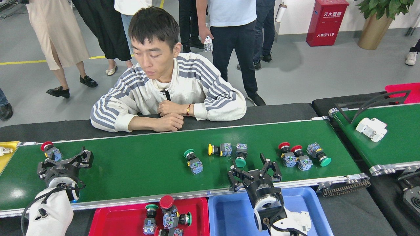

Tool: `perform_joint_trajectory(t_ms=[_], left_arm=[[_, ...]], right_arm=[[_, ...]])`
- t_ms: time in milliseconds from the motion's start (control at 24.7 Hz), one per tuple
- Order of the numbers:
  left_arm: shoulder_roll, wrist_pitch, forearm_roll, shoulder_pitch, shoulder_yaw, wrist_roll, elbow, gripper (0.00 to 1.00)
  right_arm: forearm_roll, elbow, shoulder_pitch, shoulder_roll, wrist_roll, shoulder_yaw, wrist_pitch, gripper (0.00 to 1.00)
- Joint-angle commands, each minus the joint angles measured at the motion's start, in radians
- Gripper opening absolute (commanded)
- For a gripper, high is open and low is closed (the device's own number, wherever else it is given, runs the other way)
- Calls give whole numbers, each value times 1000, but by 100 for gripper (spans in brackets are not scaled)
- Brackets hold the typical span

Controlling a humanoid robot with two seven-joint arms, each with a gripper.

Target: Pick switch part from conveyor to tray

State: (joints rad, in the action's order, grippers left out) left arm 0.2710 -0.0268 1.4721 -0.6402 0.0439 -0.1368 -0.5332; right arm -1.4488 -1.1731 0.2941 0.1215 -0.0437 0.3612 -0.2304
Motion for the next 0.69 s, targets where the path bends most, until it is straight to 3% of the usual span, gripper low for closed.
perform_joint_trajectory(t_ms=[0,41,203,243,446,568,649], left_arm=[[-9,79,-4,8,-7,-3,-70,100],[-15,131,-7,39,-9,0,-133,100],[-18,329,-4,224,-10,43,-452,100],[-18,373,-7,284,-10,63,-541,100],[-16,513,-12,611,-2,92,-921,100],[-18,515,-12,700,-2,92,-989,100],[-18,515,-12,711,-2,92,-992,100]], right_arm=[[2,16,31,7,1,-2,-46,92],[2,32,40,4,1,-2,-67,83],[2,50,54,-22,1,-4,-73,26],[4,49,56,-29,1,-4,-70,16],[4,27,50,-54,4,1,-60,3],[2,-77,10,-59,10,15,-15,3],[2,-183,-47,-71,8,47,98,3]])
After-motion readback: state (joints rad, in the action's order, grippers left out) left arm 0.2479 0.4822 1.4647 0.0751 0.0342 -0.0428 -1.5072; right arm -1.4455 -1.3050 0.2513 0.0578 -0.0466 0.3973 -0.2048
